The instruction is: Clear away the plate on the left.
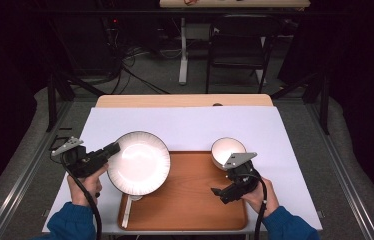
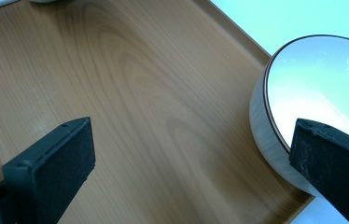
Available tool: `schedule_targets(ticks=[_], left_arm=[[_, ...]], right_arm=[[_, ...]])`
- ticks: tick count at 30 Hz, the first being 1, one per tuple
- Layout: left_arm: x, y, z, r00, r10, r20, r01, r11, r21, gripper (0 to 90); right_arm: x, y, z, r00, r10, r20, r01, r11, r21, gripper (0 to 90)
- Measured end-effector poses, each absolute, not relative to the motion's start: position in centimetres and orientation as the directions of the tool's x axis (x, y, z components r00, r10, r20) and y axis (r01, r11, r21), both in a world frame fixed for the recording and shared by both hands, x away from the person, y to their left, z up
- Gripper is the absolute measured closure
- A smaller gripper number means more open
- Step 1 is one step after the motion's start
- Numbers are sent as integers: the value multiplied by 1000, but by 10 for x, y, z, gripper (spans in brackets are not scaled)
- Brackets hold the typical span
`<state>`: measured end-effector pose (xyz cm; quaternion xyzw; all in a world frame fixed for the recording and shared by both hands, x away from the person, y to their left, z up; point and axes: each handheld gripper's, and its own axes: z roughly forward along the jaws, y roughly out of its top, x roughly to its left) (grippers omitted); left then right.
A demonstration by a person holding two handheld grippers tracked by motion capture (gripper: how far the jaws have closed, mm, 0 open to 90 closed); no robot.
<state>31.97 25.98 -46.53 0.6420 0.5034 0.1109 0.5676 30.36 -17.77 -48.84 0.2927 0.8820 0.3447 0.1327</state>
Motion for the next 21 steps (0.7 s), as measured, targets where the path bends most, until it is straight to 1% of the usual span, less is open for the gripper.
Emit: schedule_targets(ticks=[21], left_arm=[[324, 220, -478, 543, 712, -445, 566, 81, 820, 812]], right_arm=[[303, -174, -488, -799, 602, 4, 436, 575, 692, 0]])
